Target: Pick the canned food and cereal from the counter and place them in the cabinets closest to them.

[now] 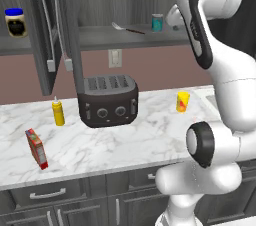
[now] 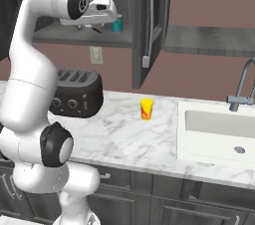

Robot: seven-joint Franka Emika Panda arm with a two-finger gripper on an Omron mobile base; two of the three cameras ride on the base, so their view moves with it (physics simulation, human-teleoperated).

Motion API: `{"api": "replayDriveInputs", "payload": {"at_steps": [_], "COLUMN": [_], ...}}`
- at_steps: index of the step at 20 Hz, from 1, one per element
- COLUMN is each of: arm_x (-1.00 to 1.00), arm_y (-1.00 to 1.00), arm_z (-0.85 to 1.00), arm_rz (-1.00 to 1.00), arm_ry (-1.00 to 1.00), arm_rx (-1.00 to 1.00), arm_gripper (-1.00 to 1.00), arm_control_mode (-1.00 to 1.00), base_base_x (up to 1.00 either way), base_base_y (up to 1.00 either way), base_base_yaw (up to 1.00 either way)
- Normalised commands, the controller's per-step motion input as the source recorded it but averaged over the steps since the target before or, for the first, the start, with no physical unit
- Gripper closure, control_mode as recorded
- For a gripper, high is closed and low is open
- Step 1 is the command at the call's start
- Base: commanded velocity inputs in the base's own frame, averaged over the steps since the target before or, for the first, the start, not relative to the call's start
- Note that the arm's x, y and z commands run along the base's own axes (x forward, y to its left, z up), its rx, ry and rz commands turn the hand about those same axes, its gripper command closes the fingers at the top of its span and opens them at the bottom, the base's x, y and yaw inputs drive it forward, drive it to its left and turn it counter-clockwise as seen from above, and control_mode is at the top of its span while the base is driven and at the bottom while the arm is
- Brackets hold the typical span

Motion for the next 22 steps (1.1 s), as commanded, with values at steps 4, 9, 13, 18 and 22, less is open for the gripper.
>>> {"api": "replayDriveInputs", "payload": {"at_steps": [4,9,13,18,22], "arm_x": [-0.85,-0.85,-0.81,-0.73,-0.69], "arm_y": [0.01,0.07,0.22,0.36,0.38], "arm_z": [-0.17,-0.31,-0.50,-0.74,-0.88], "arm_rz": [0.18,0.17,0.16,0.17,0.18], "arm_ry": [0.00,-0.01,-0.02,-0.02,-0.04], "arm_rx": [-0.06,-0.09,-0.14,-0.19,-0.19], "arm_gripper": [-1.00,-1.00,-1.00,-1.00,-1.00], "arm_control_mode": [-1.00,-1.00,-1.00,-1.00,-1.00], "base_base_x": [0.00,0.00,0.00,0.00,0.00], "base_base_y": [0.00,0.00,0.00,0.00,0.00], "base_base_yaw": [0.00,0.00,0.00,0.00,0.00]}}
